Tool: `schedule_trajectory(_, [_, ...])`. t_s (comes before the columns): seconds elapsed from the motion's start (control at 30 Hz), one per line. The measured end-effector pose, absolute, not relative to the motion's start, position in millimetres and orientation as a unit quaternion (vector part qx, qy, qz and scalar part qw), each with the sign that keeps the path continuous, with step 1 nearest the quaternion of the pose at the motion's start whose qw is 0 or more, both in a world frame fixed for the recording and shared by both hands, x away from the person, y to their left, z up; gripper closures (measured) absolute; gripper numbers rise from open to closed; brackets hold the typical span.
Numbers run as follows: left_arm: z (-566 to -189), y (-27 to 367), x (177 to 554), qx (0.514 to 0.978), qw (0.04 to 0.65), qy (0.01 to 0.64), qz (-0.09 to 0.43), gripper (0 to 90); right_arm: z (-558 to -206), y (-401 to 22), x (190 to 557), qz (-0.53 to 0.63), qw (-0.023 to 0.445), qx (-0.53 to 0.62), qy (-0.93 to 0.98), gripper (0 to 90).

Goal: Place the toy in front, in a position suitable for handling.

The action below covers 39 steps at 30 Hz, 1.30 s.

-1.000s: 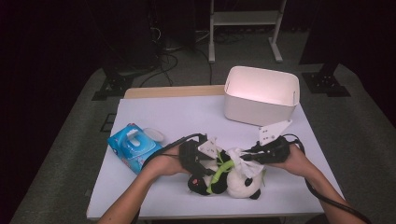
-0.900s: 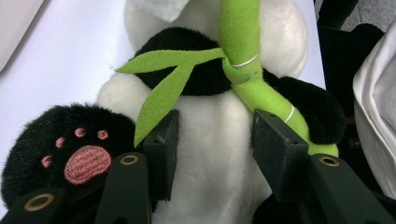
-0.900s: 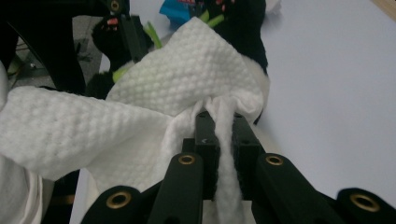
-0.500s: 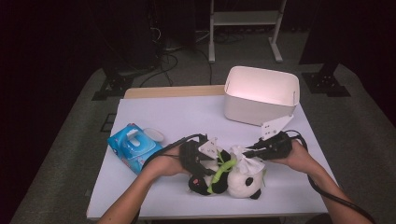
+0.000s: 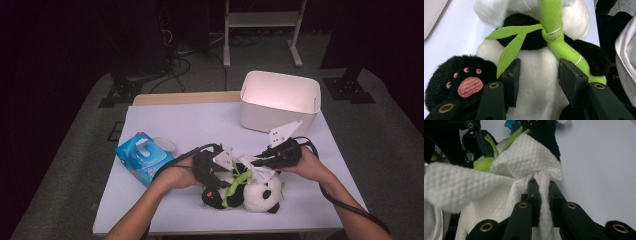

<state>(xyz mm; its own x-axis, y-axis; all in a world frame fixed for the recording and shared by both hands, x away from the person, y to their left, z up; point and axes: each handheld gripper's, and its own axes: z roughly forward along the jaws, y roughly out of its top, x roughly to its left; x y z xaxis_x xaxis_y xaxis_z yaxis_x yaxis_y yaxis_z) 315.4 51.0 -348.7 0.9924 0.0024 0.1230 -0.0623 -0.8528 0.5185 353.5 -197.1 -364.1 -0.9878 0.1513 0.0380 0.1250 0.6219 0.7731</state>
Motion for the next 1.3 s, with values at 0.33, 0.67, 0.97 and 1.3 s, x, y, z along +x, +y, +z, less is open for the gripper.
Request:
schedule_trajectory(0.33, [-348.9, 50.3, 317.1, 0.961, 0.27, -0.011, 0.056, 52.2, -380.5, -245.8, 348.9, 0.435, 0.02, 0.138, 0.89, 83.0])
schedule_trajectory(0.67, [-348.9, 50.0, 320.5, 0.962, 0.268, -0.009, 0.053, 52.1, -411.7, -282.2, 336.6, 0.441, 0.007, 0.183, 0.879, 82.9])
schedule_trajectory(0.97, [-350.4, 49.7, 325.4, 0.961, 0.271, 0.0, 0.054, 52.1, -390.5, -260.1, 333.7, 0.45, 0.014, 0.143, 0.882, 82.7])
schedule_trajectory(1.3, [-352.0, 52.6, 327.5, 0.959, 0.28, 0.008, 0.05, 52.1, -380.4, -243.2, 336.2, 0.444, 0.024, 0.12, 0.888, 82.7])
